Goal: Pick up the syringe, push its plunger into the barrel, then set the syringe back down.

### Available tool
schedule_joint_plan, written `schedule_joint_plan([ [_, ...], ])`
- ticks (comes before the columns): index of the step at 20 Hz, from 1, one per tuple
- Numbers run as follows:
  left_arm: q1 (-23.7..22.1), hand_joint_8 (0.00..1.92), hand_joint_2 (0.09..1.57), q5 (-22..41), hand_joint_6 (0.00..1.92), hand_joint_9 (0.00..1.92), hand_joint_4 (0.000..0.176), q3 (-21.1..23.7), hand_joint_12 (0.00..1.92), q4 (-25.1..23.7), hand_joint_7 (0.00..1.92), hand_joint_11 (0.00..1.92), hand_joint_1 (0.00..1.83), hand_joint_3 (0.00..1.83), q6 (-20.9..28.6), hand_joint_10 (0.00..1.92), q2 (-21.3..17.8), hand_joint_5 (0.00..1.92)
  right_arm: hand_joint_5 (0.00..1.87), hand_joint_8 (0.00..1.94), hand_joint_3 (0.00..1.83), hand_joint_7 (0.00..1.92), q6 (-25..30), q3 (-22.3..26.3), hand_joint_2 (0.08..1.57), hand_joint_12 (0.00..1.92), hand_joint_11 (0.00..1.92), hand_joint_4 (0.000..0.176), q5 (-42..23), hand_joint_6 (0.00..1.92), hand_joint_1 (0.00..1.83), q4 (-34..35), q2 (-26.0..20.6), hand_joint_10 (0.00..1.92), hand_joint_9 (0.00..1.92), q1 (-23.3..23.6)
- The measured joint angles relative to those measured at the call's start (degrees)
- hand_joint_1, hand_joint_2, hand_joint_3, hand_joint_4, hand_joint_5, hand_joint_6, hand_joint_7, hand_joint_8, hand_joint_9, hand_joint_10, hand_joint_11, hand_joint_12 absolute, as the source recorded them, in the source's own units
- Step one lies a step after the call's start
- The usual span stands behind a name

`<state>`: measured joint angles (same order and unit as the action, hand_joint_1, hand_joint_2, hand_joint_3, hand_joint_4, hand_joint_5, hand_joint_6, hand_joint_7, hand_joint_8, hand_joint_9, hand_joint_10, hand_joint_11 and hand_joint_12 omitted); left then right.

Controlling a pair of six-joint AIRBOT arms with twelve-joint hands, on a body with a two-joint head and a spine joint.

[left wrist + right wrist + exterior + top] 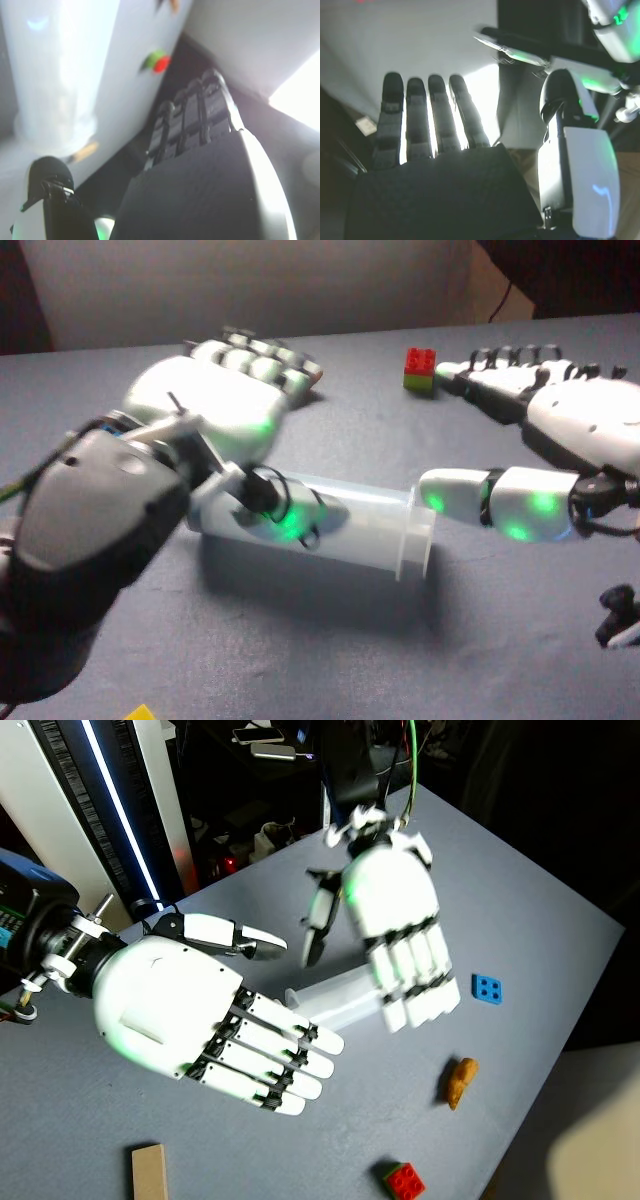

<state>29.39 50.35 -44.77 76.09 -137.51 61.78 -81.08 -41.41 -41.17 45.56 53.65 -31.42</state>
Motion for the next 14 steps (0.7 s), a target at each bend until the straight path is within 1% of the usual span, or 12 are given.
schedule_joint_plan([
  [2,-1.4,0.01,0.99,3.1,0.01,0.33,0.015,1.3,0.97,1.9,0.23,0.05,0.34,0.0,-0.5,0.04,-1.0,0.15,0.29,0.02,0.0,0.35,-0.3,1.1,1.08,0.93,0.0,0.0,-1.2,0.02,0.35,-0.1,0.0,0.03,0.3,-0.3],
  [3,-2.3,0.03,1.05,4.0,0.02,0.48,0.0,2.0,1.14,3.7,0.34,0.14,0.29,0.01,-2.3,0.1,-1.4,0.24,0.4,0.03,0.0,0.48,-0.4,1.5,1.09,1.11,0.06,0.0,-1.7,0.03,0.39,-0.1,0.0,0.05,0.44,-0.3],
  [4,-3.7,0.05,1.11,4.7,0.03,0.56,0.0,2.9,1.25,5.1,0.46,0.18,0.27,0.01,-5.0,0.16,-1.7,0.33,0.5,0.02,0.0,0.59,-0.4,2.1,1.1,1.22,0.16,0.0,-2.8,0.02,0.42,-0.1,0.0,0.07,0.57,-0.3],
  [5,-4.4,0.18,1.21,4.7,0.05,0.59,0.0,3.3,1.41,5.1,0.67,0.28,0.28,0.0,-5.4,0.61,-1.9,0.53,0.66,0.03,0.0,0.75,-0.4,2.3,1.14,1.41,0.43,0.0,-3.2,0.01,0.41,-0.1,0.0,0.44,0.69,-0.3],
  [6,-5.0,0.57,1.26,4.6,0.16,0.61,0.0,3.7,1.61,5.0,0.74,0.38,0.38,0.0,-5.6,1.06,-1.9,0.69,0.83,0.4,0.0,0.87,-0.4,2.6,1.16,1.59,0.67,0.0,-3.7,0.15,0.43,0.2,0.0,1.04,0.78,-0.3],
  [7,-5.6,0.95,1.29,4.7,0.45,0.62,0.0,4.2,1.74,5.5,0.74,0.42,0.4,0.0,-5.8,1.32,-1.9,0.74,0.74,0.9,0.0,0.83,-0.4,2.6,1.18,1.7,0.79,0.0,-3.7,0.68,0.42,0.4,0.2,1.37,0.81,-0.3],
  [8,-5.9,1.21,1.3,4.8,0.92,0.69,0.0,4.5,1.8,6.0,0.77,0.54,0.43,0.0,-5.9,1.45,-1.9,0.75,0.71,1.34,0.0,0.88,-0.4,2.6,1.2,1.87,0.9,0.0,-3.4,1.28,0.43,0.5,0.3,1.66,0.9,-0.3],
  [9,-6.1,1.37,1.31,5.1,1.18,0.74,0.0,5.1,1.84,6.4,0.78,0.62,0.46,0.0,-6.1,1.53,-1.9,0.74,0.68,1.7,0.0,0.88,-0.3,2.6,1.2,1.91,1.01,0.0,-2.9,1.57,0.51,0.5,0.3,1.86,0.96,-0.3],
  [10,-6.2,1.51,1.31,5.4,1.43,0.78,0.0,5.5,1.85,7.1,0.79,0.68,0.46,0.0,-6.1,1.6,-1.9,0.69,0.69,1.88,0.0,0.9,0.0,2.6,1.2,1.92,1.12,0.0,-1.8,1.71,0.54,0.5,0.3,1.91,1.06,-0.3],
  [12,-6.2,1.87,1.31,5.8,1.88,0.87,0.0,5.7,1.92,7.3,0.82,0.86,0.52,0.0,-6.1,1.88,-1.9,0.69,0.69,1.94,0.0,0.98,0.9,2.8,1.18,1.92,1.41,0.0,-0.8,1.91,0.66,0.3,0.7,1.92,1.23,-0.5],
  [13,-6.3,1.92,1.32,5.9,1.92,1.01,0.066,5.7,1.92,7.3,0.95,1.06,0.52,0.0,-6.1,1.92,-1.9,0.91,0.97,1.94,0.0,1.15,1.4,2.8,1.21,1.92,1.61,0.0,-0.7,1.92,0.68,0.4,1.1,1.92,1.4,-0.7],
  [14,-6.3,1.92,1.32,6.0,1.92,1.01,0.066,5.7,1.92,7.2,0.95,1.06,0.52,0.0,-6.1,1.92,-1.9,0.91,0.97,1.94,0.0,1.15,1.6,2.8,1.21,1.92,1.61,0.0,-0.6,1.92,0.68,0.5,1.4,1.92,1.4,-0.7],
])
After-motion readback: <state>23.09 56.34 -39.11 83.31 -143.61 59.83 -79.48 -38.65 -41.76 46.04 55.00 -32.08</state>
